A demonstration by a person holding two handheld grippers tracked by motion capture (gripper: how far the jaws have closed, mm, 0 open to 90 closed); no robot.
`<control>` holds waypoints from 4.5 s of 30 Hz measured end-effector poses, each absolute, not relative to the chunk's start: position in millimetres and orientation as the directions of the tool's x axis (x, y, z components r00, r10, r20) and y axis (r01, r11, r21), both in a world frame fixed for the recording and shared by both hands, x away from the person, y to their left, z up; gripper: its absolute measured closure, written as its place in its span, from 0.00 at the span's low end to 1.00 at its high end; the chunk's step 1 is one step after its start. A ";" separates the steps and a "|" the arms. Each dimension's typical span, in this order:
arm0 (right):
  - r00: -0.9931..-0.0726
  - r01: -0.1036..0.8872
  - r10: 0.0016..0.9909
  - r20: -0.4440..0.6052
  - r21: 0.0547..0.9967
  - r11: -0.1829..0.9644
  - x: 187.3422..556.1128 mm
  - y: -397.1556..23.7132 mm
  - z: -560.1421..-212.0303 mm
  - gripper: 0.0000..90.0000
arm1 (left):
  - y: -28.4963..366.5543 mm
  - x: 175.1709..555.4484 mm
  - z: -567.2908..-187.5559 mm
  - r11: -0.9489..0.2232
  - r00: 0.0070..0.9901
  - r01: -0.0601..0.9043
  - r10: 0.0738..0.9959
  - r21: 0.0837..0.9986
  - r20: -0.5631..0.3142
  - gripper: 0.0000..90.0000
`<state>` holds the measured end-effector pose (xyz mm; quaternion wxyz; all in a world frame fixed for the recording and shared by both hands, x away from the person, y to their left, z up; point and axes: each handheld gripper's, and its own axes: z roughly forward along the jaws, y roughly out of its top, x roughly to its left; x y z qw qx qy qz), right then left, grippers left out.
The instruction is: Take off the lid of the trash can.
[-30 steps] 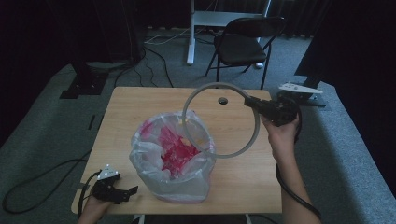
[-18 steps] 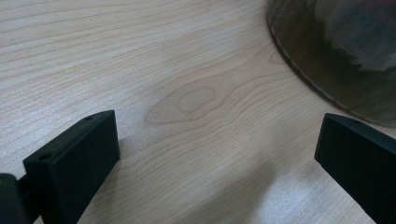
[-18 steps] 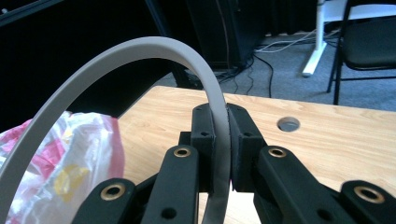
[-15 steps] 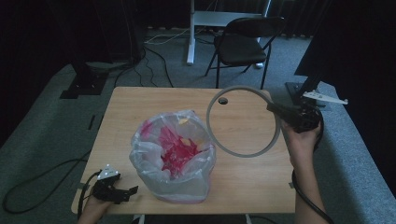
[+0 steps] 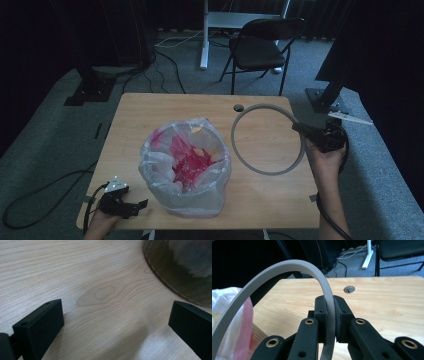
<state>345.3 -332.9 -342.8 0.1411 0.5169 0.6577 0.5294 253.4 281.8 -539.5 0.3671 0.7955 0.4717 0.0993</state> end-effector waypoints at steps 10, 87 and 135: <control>-0.400 0.584 0.837 0.375 0.808 -0.083 350.5 -333.3 -382.9 0.92 | 282.0 253.4 -539.7 -0.285 0.535 0.677 0.823 0.678 -0.189 0.00; -0.270 0.823 0.890 0.367 0.568 0.015 363.0 -343.4 -529.1 0.69 | 282.9 253.3 -539.1 -0.282 0.540 0.675 0.819 0.682 -0.196 0.00; -0.753 0.473 0.592 0.288 0.862 0.182 336.3 -243.5 -378.4 0.16 | 253.4 207.2 -435.3 -0.213 0.698 0.426 0.696 0.879 -0.169 0.00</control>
